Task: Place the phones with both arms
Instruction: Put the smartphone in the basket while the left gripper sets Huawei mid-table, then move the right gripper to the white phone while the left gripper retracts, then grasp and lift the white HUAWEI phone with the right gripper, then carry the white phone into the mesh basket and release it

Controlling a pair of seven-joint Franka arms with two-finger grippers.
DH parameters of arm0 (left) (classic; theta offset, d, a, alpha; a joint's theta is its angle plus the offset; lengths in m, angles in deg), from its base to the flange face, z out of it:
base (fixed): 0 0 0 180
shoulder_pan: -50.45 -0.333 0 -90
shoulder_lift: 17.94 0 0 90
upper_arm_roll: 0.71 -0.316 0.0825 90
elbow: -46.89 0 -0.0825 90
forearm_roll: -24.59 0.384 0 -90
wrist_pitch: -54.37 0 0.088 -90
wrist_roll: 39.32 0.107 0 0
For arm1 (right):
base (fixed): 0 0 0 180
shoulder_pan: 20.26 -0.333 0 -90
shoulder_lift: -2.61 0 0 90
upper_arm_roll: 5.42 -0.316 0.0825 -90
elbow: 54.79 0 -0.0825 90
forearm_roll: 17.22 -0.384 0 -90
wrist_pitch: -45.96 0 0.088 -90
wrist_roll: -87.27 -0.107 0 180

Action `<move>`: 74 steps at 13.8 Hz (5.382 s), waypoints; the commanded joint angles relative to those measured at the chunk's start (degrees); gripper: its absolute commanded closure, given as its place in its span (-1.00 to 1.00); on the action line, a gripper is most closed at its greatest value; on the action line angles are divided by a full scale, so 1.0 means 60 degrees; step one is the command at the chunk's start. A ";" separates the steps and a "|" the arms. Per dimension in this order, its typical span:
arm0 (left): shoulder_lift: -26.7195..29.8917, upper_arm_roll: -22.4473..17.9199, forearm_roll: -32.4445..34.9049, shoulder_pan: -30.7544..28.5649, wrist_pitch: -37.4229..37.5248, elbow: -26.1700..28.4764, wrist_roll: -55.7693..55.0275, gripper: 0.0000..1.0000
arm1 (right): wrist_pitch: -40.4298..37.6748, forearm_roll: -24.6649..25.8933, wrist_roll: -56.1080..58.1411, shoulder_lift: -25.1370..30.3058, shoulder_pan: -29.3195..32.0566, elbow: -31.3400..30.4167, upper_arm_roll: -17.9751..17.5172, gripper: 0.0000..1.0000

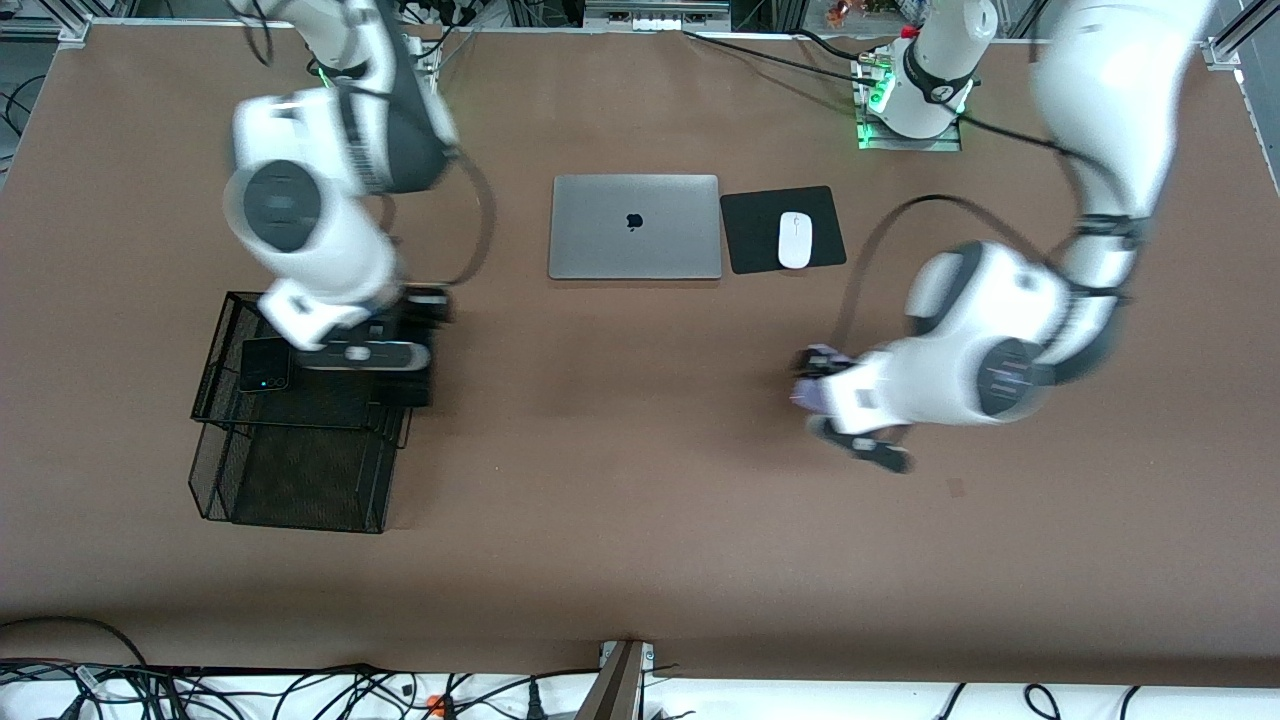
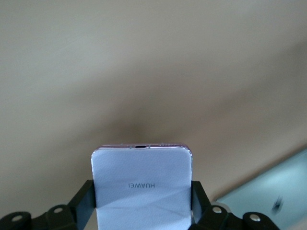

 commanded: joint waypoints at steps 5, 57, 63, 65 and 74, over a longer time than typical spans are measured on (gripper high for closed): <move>-0.1395 -0.1148 0.0661 0.2770 -0.3492 0.0124 -0.3868 0.28 | 0.2816 0.0383 0.2019 0.1082 0.0019 -0.3346 0.1253 1.00; 0.7173 -0.4549 0.0310 -0.0332 0.2395 0.3303 0.1387 -1.00 | 0.5312 -0.0759 -0.7912 -0.7050 -0.1034 0.4811 -0.3479 0.68; 0.7173 -0.4519 0.0281 -0.0244 0.2381 0.3303 0.1314 -1.00 | 0.1201 -0.0862 -0.7122 -0.5252 -0.0567 0.5938 -0.3303 1.00; 0.7159 -0.4417 0.0281 -0.0244 0.2381 0.3288 0.1299 -1.00 | -0.0075 -0.0906 -0.6363 -0.4314 -0.0070 0.6013 -0.3361 1.00; 0.6895 -0.4417 0.0266 -0.0244 0.2381 0.2878 0.1314 -1.00 | -0.2162 -0.0877 0.1439 -0.3137 0.3546 0.5998 -0.2367 1.00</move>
